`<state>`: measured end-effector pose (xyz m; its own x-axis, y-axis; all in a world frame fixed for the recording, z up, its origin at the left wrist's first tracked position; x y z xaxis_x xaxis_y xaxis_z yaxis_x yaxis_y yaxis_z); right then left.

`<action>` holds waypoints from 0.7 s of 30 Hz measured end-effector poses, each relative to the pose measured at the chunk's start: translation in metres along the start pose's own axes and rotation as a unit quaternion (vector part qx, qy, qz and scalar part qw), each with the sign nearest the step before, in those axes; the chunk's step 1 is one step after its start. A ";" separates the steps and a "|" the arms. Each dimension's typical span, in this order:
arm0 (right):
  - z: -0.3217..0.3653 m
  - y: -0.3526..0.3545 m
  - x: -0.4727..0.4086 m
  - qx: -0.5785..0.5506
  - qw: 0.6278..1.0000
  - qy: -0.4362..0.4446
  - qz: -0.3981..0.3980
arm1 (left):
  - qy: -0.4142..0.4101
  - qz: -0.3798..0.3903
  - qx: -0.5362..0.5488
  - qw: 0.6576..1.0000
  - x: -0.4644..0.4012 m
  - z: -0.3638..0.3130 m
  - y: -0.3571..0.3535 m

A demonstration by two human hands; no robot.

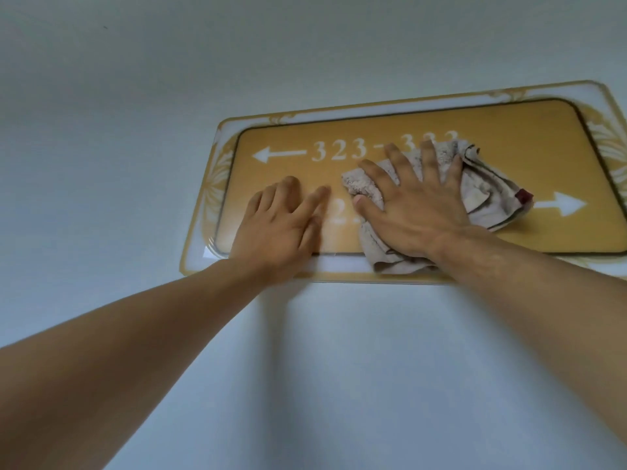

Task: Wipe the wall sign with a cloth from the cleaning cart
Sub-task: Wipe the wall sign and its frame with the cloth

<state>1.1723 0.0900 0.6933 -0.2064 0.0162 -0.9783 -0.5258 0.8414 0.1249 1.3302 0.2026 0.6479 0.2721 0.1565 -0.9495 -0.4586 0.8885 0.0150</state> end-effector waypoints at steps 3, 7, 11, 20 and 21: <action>0.007 0.002 -0.031 -0.007 1.000 -0.018 -0.021 | 0.073 -0.007 0.037 0.997 -0.028 0.031 -0.002; 0.016 0.006 -0.072 -0.006 0.999 -0.031 -0.035 | 0.098 -0.036 0.081 0.991 -0.045 0.049 -0.009; 0.021 0.012 -0.109 -0.015 0.997 -0.060 -0.049 | 0.064 -0.041 0.101 0.992 -0.055 0.059 -0.010; 0.031 0.019 -0.160 -0.036 0.995 -0.088 -0.038 | 0.032 -0.071 0.098 0.992 -0.085 0.082 -0.010; 0.032 0.019 -0.166 -0.038 0.994 -0.095 -0.041 | 0.032 -0.072 0.103 0.992 -0.089 0.085 -0.010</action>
<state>1.2230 0.1209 0.8524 -0.0035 0.0569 -0.9984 -0.5972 0.8007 0.0477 1.3823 0.2166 0.7589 0.2643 0.0000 -0.9645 -0.2354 0.9698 -0.0645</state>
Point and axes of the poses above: each hand's wrist, its own x-axis away from the middle knuckle, its own y-axis out of the back of the hand, z = x × y, the point moved 6 cm from there along -x, towards the middle knuckle, and after that the axes turned 3 degrees about -y, right-handed, at the moved point
